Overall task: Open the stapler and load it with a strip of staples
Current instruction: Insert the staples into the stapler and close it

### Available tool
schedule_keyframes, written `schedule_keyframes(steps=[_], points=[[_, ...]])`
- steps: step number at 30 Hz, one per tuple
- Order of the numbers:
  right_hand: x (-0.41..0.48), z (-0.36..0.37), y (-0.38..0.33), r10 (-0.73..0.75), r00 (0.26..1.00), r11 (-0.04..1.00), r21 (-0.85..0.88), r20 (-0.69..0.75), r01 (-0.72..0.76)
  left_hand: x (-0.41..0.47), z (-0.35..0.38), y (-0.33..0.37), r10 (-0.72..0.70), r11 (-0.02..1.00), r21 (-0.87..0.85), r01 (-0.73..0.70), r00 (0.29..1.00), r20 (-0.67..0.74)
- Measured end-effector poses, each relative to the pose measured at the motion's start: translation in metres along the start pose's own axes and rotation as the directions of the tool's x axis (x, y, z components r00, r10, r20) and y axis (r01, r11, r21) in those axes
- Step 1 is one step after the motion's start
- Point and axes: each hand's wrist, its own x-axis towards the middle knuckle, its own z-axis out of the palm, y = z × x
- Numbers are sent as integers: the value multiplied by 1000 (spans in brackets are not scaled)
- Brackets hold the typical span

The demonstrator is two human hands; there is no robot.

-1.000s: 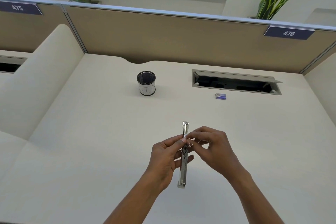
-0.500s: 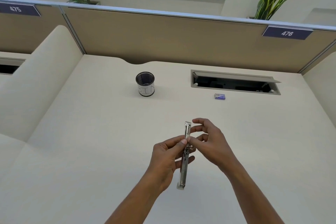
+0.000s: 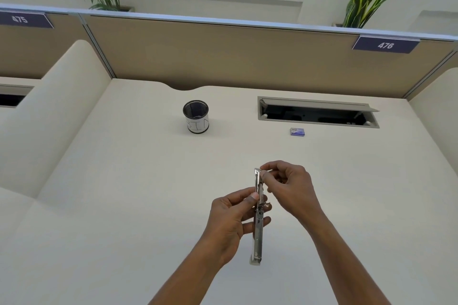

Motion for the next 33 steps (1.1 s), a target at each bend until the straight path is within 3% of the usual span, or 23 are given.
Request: schedule_keyframes(steps=[5,9,12,14,25,33], points=[[-10,-7,4,-37,999,997,61,-39,39,-2,1,3,-10,999,-50,9,1000,-17],[-43,-10,1,-215,973,971,89,-78,222,-1,1,6,14,997,-72,-16,1000,-27],[-62,-5,0,-413,911,911,-27,-16,413,-1,1,6,37,998,-47,-39,999,-28],[-62,-4,5,-462,887,882,-112,-17,458,0,2,5,38,998,-46,-40,999,-33],[-36,-3,11,-472,880,869,-196,-48,455,0,9,1,31,996,-89,-28,999,33],[-27,6,12,-410,909,907,-138,-74,398,0,5,0,55,996,-69,-53,998,33]])
